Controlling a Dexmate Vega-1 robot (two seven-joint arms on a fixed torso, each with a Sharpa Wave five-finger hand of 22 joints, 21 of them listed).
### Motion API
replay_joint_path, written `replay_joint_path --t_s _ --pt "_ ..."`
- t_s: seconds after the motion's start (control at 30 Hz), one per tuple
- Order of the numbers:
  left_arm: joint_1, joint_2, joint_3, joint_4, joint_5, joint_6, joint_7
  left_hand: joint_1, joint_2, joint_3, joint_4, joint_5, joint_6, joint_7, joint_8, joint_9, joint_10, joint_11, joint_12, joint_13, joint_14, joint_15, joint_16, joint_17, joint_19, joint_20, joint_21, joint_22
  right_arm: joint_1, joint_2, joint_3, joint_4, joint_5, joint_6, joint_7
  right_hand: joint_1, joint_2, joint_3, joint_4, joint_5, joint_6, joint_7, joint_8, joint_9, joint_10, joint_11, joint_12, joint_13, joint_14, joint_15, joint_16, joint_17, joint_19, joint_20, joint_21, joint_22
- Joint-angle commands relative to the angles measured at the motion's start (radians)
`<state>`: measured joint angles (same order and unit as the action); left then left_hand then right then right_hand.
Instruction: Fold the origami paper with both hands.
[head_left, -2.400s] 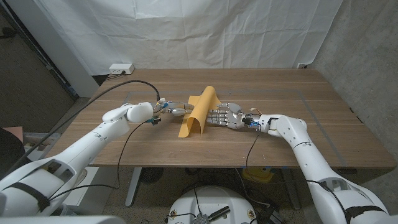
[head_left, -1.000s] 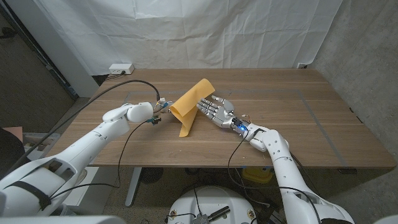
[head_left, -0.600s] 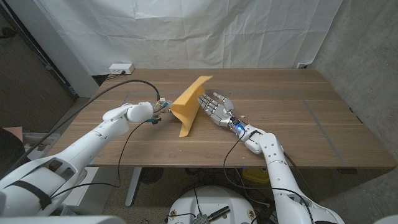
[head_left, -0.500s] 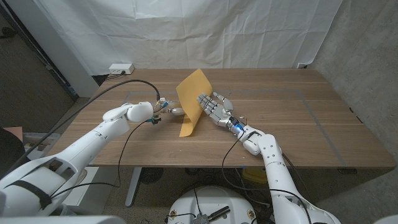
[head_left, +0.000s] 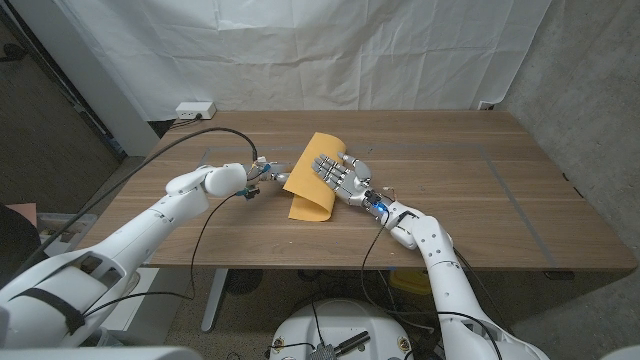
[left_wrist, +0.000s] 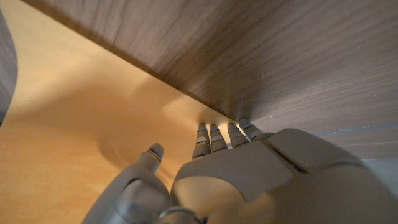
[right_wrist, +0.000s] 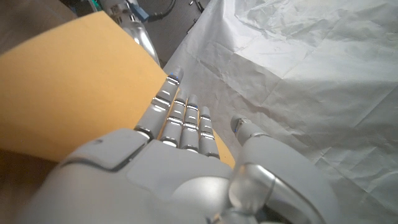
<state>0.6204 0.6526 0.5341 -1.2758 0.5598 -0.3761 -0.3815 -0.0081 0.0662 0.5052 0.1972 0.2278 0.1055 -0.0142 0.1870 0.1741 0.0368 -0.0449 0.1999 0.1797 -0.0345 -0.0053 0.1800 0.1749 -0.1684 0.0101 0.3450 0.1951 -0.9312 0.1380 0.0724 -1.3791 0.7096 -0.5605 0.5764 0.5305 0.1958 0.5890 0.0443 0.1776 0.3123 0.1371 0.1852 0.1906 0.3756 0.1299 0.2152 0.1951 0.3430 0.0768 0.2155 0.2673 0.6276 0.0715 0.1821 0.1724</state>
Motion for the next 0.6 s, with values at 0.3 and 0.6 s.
replay_joint_path --t_s 0.3,0.6 --pt "-0.030 -0.012 0.014 0.044 0.000 -0.028 -0.001 0.002 0.118 -0.005 0.001 0.009 0.007 0.001 -0.002 0.003 -0.001 0.000 0.000 0.005 -0.003 -0.005 0.005 0.003 0.003 -0.002 -0.003 0.000 0.001 -0.295 -0.240 -0.266 -0.346 0.241 -0.205 0.012 0.004 0.017 -0.009 0.005 0.021 -0.001 0.010 0.003 0.008 0.010 0.007 0.003 0.008 0.013 0.004 0.000 0.034 -0.004 0.020 0.001" --pt "-0.037 -0.016 0.016 0.054 0.000 -0.028 0.001 0.002 0.118 -0.005 0.001 0.010 0.007 0.000 -0.002 0.003 -0.001 0.001 0.000 0.005 -0.003 -0.006 0.005 0.003 0.003 -0.001 -0.003 0.000 0.036 -0.409 -0.336 -0.358 -0.455 0.132 -0.304 0.030 0.007 0.033 -0.019 0.012 0.028 0.009 0.007 0.004 0.016 0.020 0.010 0.003 0.026 0.020 0.011 -0.001 0.105 -0.016 0.046 0.005"
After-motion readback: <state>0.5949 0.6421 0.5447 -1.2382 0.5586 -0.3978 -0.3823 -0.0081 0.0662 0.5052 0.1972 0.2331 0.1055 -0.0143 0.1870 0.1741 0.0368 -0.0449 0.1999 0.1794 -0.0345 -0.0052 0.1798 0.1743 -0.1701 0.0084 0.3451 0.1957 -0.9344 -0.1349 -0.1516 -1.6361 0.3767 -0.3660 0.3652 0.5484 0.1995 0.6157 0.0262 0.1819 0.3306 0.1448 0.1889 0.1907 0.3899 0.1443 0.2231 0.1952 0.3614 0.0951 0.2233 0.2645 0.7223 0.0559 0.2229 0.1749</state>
